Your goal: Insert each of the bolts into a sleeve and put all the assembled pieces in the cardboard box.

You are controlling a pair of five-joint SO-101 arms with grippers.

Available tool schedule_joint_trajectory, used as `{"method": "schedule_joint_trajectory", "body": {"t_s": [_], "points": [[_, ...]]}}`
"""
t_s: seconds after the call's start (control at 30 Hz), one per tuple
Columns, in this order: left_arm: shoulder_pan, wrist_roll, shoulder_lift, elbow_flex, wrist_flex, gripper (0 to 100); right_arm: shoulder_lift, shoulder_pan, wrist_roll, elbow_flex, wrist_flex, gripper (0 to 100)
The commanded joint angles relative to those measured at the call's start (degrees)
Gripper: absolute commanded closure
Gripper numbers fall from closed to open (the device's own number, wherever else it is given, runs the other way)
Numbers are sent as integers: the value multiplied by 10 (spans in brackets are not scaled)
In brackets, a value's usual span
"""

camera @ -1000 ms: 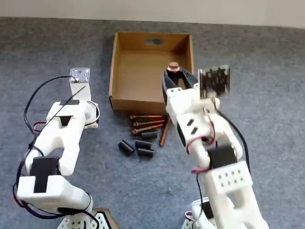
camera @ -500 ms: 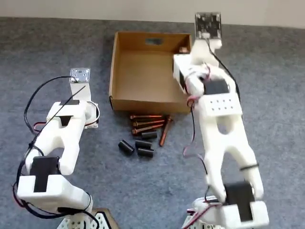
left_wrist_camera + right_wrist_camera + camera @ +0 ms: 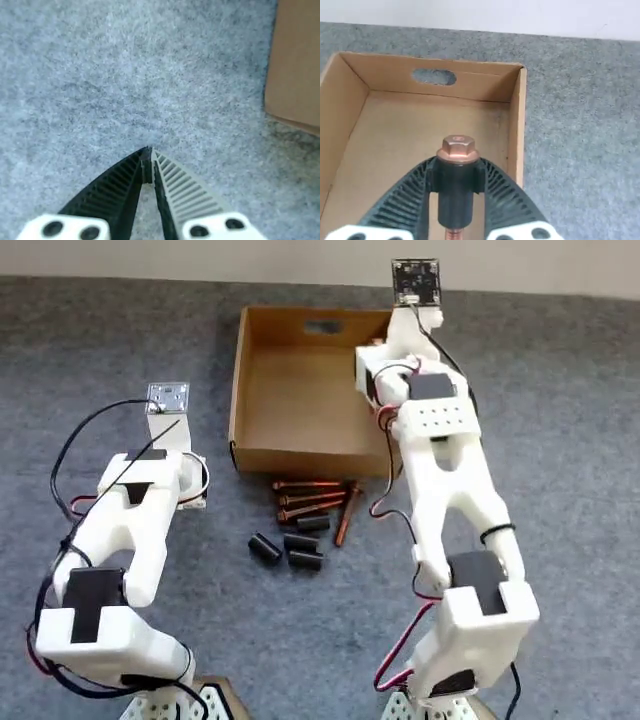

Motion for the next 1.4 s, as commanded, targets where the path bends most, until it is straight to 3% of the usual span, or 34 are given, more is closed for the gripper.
{"method": "schedule_joint_trajectory", "body": {"t_s": [0.0,0.2,0.53,0.83,1.37], "points": [[7,-4,-2,-18,-6,990,19,4,-6,-58,13,992],[7,-4,-2,-18,-6,990,103,-2,-6,-160,96,992],[7,-4,-2,-18,-7,990,327,-2,-4,-491,298,992],[7,-5,-2,-18,-7,990,470,-3,-3,-720,413,992],[7,-5,-2,-18,-7,990,483,-11,-2,-687,465,992]]}}
